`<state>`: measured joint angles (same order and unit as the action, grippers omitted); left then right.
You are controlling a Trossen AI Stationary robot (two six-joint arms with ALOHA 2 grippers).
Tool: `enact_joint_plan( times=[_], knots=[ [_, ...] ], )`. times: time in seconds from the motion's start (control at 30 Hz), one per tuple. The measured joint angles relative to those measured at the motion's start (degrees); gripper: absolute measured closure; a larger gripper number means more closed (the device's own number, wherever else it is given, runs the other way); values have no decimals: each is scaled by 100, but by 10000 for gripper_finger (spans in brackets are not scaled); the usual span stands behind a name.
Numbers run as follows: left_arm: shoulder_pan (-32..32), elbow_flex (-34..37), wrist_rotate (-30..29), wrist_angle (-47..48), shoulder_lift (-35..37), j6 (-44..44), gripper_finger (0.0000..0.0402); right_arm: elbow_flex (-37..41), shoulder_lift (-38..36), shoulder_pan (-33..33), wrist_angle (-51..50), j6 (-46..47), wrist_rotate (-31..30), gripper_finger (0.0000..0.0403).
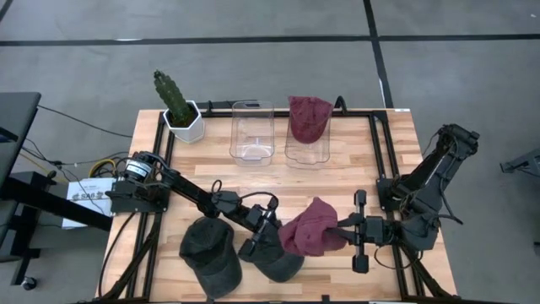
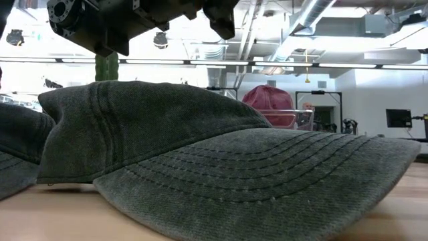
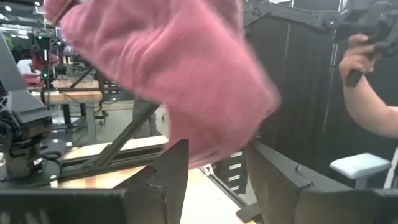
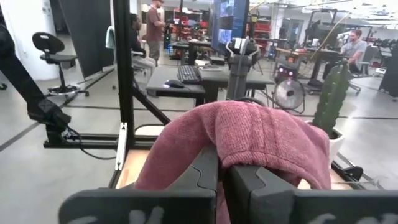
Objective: Pick & Place hat
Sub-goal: Put the maroon head cap into the right transparent bin
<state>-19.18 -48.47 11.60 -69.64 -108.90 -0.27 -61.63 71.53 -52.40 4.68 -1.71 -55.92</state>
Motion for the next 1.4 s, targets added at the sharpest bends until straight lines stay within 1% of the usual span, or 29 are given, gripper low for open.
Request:
enact_joint_plan(
  times=[0.27,0.37,0.5,0.67,0.87,1.3,1.4],
  knots=[
    [0,0,-2,24,0,406,245,0,0,-2,861,-845,48,403],
    [0,0,-2,13,0,486,245,-2,0,56,1034,-1073,52,403],
    [9,0,-2,-130,0,494,245,-2,0,266,1049,-1087,88,403],
    [12,0,-2,-197,0,494,245,-2,0,619,1172,-1083,800,403],
    [109,0,-2,-199,0,493,245,-2,0,883,1261,-1081,1278,403],
    [282,0,0,-199,0,434,245,-2,0,875,1315,-1091,1309,403],
    [328,0,-2,-199,0,433,245,-2,0,831,1418,-1212,1282,403]
  ],
)
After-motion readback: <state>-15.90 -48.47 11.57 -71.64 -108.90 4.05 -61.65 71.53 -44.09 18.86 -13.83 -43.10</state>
